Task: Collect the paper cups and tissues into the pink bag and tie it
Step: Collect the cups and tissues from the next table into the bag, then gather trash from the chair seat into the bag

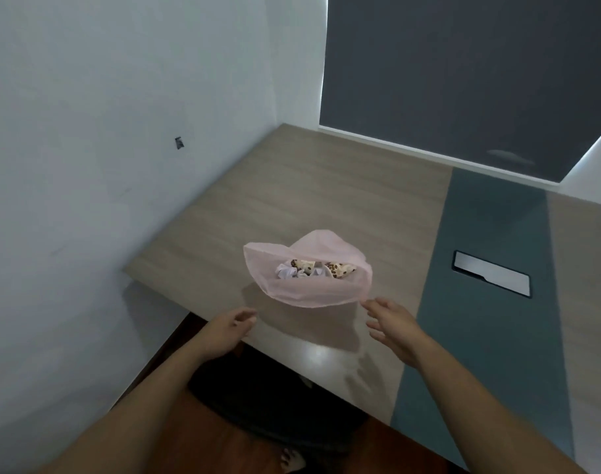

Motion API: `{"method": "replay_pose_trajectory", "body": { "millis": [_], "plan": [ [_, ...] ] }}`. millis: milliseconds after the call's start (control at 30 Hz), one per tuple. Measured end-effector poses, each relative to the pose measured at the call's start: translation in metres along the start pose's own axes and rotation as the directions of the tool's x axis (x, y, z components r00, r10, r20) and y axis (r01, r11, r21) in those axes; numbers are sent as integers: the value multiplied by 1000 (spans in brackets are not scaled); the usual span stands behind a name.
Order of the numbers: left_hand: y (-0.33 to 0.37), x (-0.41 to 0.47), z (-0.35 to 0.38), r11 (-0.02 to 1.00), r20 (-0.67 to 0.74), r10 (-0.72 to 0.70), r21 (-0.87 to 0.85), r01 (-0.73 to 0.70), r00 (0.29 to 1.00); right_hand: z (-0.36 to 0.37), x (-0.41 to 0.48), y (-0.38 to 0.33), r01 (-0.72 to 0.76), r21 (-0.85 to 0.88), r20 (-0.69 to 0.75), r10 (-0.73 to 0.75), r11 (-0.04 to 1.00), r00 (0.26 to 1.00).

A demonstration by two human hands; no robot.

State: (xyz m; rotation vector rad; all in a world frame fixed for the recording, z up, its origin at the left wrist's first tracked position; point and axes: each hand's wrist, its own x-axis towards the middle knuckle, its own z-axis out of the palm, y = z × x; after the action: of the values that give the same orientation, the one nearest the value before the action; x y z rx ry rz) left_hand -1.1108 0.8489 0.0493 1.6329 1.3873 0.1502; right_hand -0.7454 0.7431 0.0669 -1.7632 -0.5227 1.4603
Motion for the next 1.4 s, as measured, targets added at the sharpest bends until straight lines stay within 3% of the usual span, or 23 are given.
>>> {"method": "replay_pose_trajectory", "body": {
  "millis": [100, 233, 333, 433, 500, 633, 767, 900, 1167, 1400],
  "plan": [
    [-16, -35, 9, 974, 131, 6, 225, -35, 991, 12, -26, 27, 4, -142, 109, 11, 990, 994],
    [-39, -86, 44, 941, 262, -122, 338, 27, 957, 35, -64, 67, 94, -386, 285, 22, 918, 958],
    [-61, -110, 70, 810, 277, -79, 578, -101, 958, 64, -89, 98, 177, -514, 353, 19, 839, 936],
    [-66, -121, 86, 693, 295, -98, 706, -147, 951, 91, -103, 131, 197, -674, 423, 152, 712, 893],
    [-63, -120, 91, 637, 268, -104, 758, -143, 958, 102, -105, 149, 240, -786, 387, 151, 570, 909],
    [-59, -115, 106, 578, 133, -81, 813, -63, 988, 118, -109, 169, 269, -911, 276, -25, 311, 961],
    [-70, -113, 119, 559, 16, 41, 828, -36, 999, 133, -109, 181, 211, -960, 193, -112, 184, 975],
    [-85, -115, 117, 486, 20, 167, 868, -100, 986, 141, -109, 188, 181, -982, 172, -139, 59, 975],
    [-126, -151, 109, 402, 89, 234, 898, -180, 968, 165, -141, 226, 202, -978, 195, -115, 50, 974],
    [-164, -204, 93, 434, 185, 197, 864, -254, 963, 194, -192, 260, 221, -968, 218, -45, 117, 975]
  ]
}}
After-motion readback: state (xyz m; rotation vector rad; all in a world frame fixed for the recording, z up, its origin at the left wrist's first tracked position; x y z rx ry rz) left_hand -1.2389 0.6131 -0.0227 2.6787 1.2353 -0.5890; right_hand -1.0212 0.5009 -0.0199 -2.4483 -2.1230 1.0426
